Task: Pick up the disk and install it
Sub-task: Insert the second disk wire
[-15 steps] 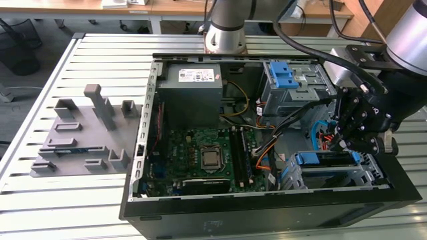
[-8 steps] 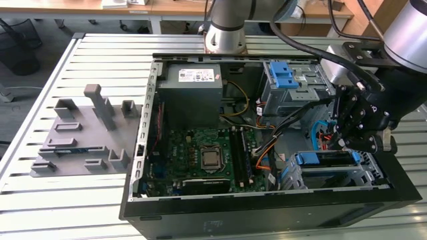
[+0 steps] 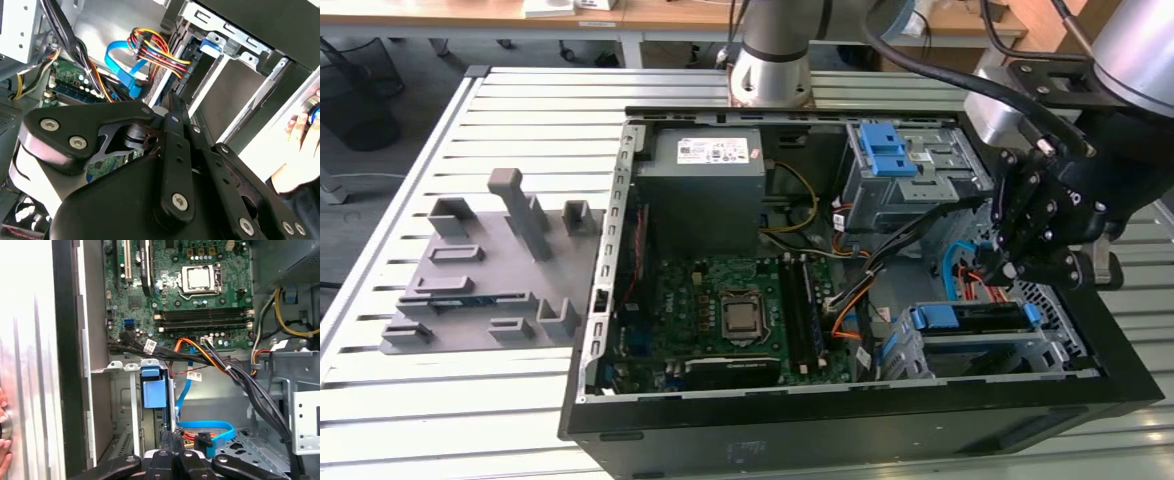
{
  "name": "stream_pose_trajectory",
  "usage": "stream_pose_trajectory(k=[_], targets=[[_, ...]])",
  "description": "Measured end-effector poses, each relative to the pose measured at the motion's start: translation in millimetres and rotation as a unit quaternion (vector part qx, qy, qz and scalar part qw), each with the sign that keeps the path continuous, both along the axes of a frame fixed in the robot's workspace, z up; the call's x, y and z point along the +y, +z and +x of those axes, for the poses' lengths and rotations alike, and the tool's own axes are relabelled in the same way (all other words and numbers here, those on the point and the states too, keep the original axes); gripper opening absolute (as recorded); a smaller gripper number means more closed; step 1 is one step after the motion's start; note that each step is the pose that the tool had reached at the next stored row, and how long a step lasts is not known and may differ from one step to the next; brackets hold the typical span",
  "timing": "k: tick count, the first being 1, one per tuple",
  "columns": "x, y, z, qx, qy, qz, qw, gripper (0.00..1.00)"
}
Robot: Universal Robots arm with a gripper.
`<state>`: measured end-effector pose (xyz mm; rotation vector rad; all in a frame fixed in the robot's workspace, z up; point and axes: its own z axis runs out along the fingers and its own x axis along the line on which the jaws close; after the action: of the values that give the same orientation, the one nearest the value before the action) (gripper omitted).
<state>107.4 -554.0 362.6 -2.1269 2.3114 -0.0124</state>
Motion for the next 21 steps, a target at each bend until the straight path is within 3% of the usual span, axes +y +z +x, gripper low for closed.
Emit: stream_pose_trajectory(k=[2, 5, 7, 9, 10, 12, 13, 17, 18, 21], targets=[[0.1, 0.2, -0.9, -0.0023, 0.000, 0.0117, 0.9999, 0.11], [0.1, 2.4, -0.9, -0.0024, 0.000, 0.0124, 0.9999, 0.11], [0.3, 3.4, -0.9, -0.0024, 0.000, 0.0081, 1.0000, 0.11], [0.7, 3.9, -0.9, -0.0024, 0.000, 0.0004, 1.0000, 0.11], [1.0, 3.9, -0.9, -0.0024, 0.000, -0.0049, 1.0000, 0.11], [1.8, 3.9, -0.9, -0.0024, 0.000, -0.0219, 0.9998, 0.11], [2.0, 3.8, -0.9, -0.0024, 0.000, -0.0263, 0.9997, 0.11], [2.0, 4.0, -1.4, -0.0030, 0.000, -0.0192, 0.9998, 0.11], [2.1, 3.9, -2.1, -0.0056, 0.000, -0.0188, 0.9998, 0.11], [2.0, 3.9, -3.3, -0.0270, 0.000, -0.0157, 0.9995, 0.11]])
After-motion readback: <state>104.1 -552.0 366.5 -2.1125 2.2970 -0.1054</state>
